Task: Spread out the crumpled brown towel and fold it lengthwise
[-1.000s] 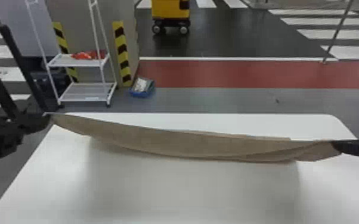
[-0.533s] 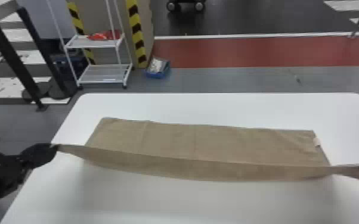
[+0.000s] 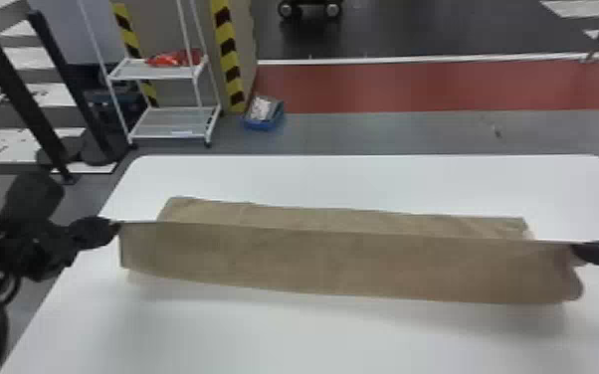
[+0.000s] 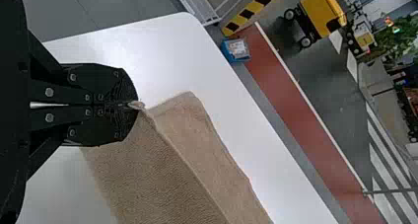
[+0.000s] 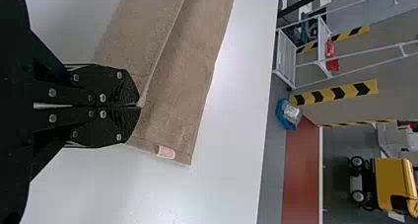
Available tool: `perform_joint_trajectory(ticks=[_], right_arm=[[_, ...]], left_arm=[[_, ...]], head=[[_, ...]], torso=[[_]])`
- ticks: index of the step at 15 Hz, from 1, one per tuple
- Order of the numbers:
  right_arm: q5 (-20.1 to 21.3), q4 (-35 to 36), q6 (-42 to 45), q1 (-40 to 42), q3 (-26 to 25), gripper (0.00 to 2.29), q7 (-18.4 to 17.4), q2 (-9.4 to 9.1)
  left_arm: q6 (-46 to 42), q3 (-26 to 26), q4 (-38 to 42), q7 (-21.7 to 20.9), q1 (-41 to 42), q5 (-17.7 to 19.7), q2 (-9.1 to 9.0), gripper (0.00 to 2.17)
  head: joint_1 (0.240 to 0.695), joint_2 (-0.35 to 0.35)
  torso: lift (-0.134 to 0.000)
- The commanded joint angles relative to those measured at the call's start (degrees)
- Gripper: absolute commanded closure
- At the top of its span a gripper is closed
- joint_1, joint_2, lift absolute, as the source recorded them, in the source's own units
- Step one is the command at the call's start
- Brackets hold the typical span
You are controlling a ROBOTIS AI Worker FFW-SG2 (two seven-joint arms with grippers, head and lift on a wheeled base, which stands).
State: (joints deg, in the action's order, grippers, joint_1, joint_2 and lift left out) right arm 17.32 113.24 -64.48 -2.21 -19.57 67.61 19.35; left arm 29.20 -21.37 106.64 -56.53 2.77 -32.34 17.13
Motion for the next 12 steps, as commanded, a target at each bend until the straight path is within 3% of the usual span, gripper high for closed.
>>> perform_joint_trajectory(ticks=[1, 8, 12], right_arm=[[3.95, -8.21, 0.36, -6.75, 4.02, 2.26, 0.15, 0.07], [9.84, -18.93, 1.24, -15.72, 8.41, 2.26, 1.82, -0.37], [11.68, -21.66, 1.41, -18.00, 10.87, 2.26, 2.00, -0.72]], left_arm=[[0.12, 4.84, -7.58, 0.01, -7.07, -3.08, 1.68, 2.14], [0.12, 13.98, -22.00, -0.07, -21.13, -6.33, 4.40, 2.14], [2.40, 17.41, -28.77, -0.07, -26.32, -8.26, 3.96, 2.14]], head=[[0.695, 0.079], [0.695, 0.057], [0.695, 0.050]], torso=[[-0.123], [-0.123], [-0.123]])
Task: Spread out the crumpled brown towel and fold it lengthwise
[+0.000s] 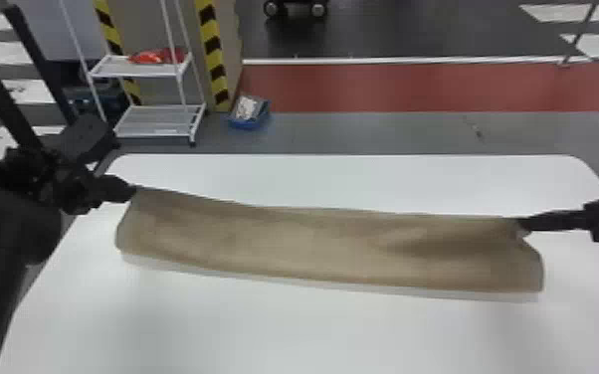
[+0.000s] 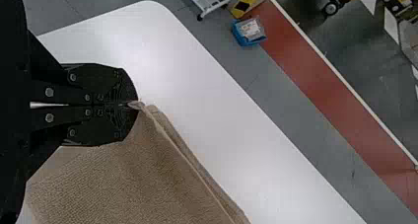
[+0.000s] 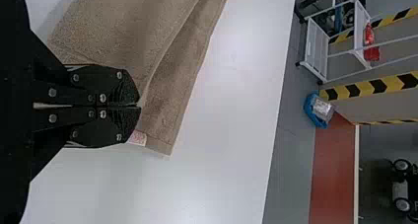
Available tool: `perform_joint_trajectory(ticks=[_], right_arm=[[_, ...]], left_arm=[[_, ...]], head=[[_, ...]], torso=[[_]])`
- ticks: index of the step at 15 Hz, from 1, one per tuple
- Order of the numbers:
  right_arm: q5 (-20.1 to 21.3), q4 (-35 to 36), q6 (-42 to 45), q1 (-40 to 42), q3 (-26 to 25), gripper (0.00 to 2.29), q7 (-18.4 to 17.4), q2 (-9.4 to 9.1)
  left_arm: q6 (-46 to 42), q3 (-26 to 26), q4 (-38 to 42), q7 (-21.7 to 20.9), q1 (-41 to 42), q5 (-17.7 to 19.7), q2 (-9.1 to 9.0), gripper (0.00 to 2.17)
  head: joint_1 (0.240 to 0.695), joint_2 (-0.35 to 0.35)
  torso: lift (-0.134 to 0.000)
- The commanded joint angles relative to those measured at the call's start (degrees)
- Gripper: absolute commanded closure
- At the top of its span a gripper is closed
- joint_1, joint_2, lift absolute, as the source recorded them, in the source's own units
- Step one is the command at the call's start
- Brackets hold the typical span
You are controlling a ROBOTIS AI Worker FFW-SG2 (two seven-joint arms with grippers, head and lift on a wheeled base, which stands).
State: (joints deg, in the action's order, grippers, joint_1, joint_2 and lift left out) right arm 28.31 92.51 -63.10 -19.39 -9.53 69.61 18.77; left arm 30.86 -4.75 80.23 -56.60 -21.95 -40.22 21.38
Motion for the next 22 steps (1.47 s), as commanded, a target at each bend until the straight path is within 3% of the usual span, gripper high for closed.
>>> perform_joint_trajectory(ticks=[1, 11, 22], right_arm=[[1.13, -1.71, 0.03, -1.61, 1.44, 2.26, 0.00, -0.22], [6.49, -10.86, 3.55, -7.33, 3.11, 2.26, 0.00, -1.72], [11.86, -16.22, 9.17, -8.73, 3.55, 2.25, -2.20, -3.03]], left_arm=[[0.75, 2.02, -3.24, 0.27, -2.40, -0.91, -0.29, 2.14], [0.57, 5.45, -10.88, 2.20, -7.76, -3.55, -0.90, 2.14], [0.75, 6.95, -12.12, 2.99, -8.64, -5.40, -2.40, 2.15]], head=[[0.695, 0.051], [0.695, 0.050], [0.695, 0.023]], torso=[[-0.123], [-0.123], [-0.123]])
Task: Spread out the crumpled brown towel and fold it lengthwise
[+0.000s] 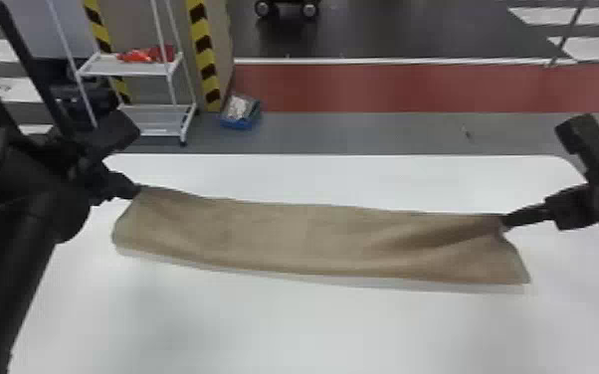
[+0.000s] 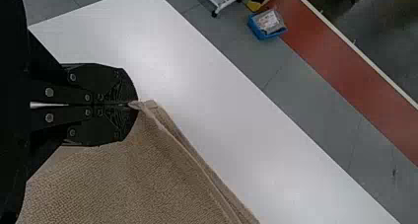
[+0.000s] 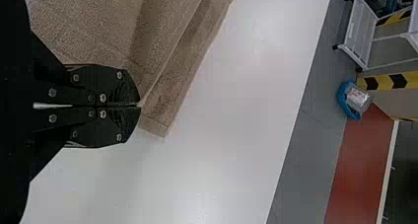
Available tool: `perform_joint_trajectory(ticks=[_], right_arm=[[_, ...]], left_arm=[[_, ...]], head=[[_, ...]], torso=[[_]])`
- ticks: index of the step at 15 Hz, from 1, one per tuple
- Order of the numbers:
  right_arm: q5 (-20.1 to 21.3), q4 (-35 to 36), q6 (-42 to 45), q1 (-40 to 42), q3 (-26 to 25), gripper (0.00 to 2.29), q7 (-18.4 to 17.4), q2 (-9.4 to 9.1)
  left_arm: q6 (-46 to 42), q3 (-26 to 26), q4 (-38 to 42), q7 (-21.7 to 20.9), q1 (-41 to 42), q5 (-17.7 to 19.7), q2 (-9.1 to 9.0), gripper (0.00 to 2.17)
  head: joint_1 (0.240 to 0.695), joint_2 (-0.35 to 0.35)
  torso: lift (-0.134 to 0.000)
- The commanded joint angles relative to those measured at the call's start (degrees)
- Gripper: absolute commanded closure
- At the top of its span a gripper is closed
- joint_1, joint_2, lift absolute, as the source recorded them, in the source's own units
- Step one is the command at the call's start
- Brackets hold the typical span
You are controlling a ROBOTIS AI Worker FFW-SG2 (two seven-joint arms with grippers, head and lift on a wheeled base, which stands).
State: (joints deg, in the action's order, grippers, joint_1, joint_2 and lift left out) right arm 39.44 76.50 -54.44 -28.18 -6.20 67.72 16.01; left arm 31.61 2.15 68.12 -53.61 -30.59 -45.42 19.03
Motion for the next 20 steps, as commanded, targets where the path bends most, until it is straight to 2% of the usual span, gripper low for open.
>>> perform_joint_trajectory(ticks=[1, 7, 12, 15, 17, 18, 20], right_arm=[[0.64, -0.21, 0.69, -0.12, -0.04, 2.25, -0.31, -0.54], [-2.35, 1.02, -0.19, -1.61, -2.50, 2.26, 1.09, -0.28], [0.46, -1.09, 1.04, -1.97, -1.80, 2.25, 0.13, -1.42], [1.69, -3.73, 2.97, -2.84, -1.45, 2.25, -1.02, -1.51], [2.57, -4.87, 3.15, -3.20, -1.45, 2.02, -3.21, -2.13], [2.66, -5.05, 3.15, -3.20, -1.45, 1.75, -5.15, -2.39], [2.75, -5.40, 2.97, -3.20, -1.45, 1.69, -7.52, -2.92]], left_arm=[[0.00, 0.05, 0.00, -0.09, 0.00, -0.19, -0.04, 2.14], [0.17, -0.04, 0.00, -0.53, -0.52, -0.28, 0.49, 2.14], [0.17, -0.04, 0.00, -0.27, -0.52, -0.72, 0.49, 2.14], [1.05, -0.04, 0.00, -0.01, -0.52, -1.34, 0.13, 2.15], [1.05, 0.05, 0.00, 0.08, -0.44, -1.34, 0.05, 2.15], [1.05, 0.13, 0.00, 0.08, -0.52, -1.34, 0.05, 2.15], [1.05, 0.40, 0.00, 0.17, -0.52, -1.34, 0.05, 2.15]], head=[[0.695, 0.022], [0.695, 0.030], [0.695, 0.031], [0.695, 0.033], [0.695, 0.029], [0.695, 0.026], [0.695, 0.020]], torso=[[-0.123], [-0.123], [-0.123], [-0.123], [-0.123], [-0.123], [-0.123]])
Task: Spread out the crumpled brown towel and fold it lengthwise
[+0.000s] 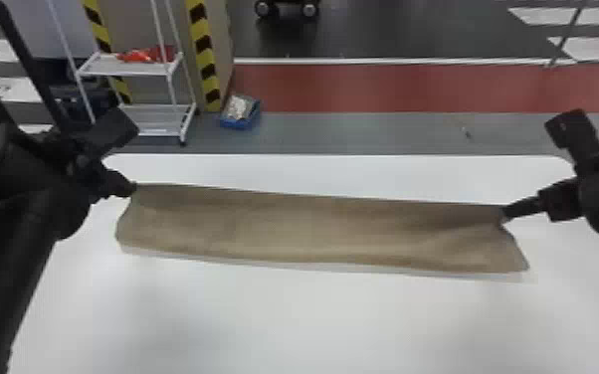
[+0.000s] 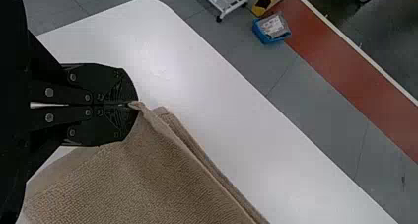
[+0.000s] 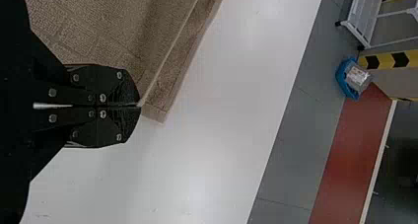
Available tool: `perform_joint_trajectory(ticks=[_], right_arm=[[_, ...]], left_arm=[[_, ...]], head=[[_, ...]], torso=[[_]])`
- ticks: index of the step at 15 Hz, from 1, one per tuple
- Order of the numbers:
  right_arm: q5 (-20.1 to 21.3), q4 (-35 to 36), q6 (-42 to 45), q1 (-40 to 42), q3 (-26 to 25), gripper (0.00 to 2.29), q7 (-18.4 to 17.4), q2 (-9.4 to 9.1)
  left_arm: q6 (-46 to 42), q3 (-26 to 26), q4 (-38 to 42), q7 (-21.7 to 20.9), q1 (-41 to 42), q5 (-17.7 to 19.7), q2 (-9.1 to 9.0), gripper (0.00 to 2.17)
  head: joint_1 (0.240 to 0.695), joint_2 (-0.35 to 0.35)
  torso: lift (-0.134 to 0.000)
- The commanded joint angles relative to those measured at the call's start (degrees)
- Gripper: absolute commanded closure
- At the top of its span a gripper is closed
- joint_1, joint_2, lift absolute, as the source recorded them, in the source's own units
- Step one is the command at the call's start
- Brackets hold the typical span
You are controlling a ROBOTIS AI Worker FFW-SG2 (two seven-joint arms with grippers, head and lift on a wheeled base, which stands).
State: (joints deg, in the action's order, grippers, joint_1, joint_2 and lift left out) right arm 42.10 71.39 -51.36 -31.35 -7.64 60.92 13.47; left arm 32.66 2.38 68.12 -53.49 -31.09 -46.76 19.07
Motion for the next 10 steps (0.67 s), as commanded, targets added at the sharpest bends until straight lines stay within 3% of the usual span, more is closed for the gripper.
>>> perform_joint_trajectory(ticks=[1, 3, 4, 7, 10], right_arm=[[0.08, -0.46, -0.10, 0.07, -0.01, 1.57, -1.77, -0.55], [0.08, -0.55, -0.10, 0.33, -0.01, 0.36, -3.27, -1.07], [-0.18, -0.46, -0.63, 0.50, -0.36, 0.02, -4.59, -1.16], [-4.22, 1.21, -0.28, 1.65, -3.17, 0.03, -7.05, -1.25], [-5.19, 2.79, -0.10, 2.26, -3.44, 0.06, -8.37, -1.16]], left_arm=[[0.00, 0.26, -0.09, 0.14, 0.07, 0.00, -0.09, 2.14], [0.00, 0.35, -0.35, 0.23, 0.07, 0.00, -0.09, 2.14], [-0.18, 0.35, -0.53, 0.23, 0.07, 0.00, -0.09, 2.15], [-0.18, 0.43, -0.71, 0.32, 0.07, 0.00, 0.00, 2.14], [-0.18, 0.43, -0.79, 0.40, 0.07, 0.00, 0.00, 2.15]], head=[[0.695, 0.018], [0.695, 0.014], [0.695, 0.013], [0.695, 0.009], [0.695, 0.004]], torso=[[-0.123], [-0.123], [-0.123], [-0.123], [-0.123]])
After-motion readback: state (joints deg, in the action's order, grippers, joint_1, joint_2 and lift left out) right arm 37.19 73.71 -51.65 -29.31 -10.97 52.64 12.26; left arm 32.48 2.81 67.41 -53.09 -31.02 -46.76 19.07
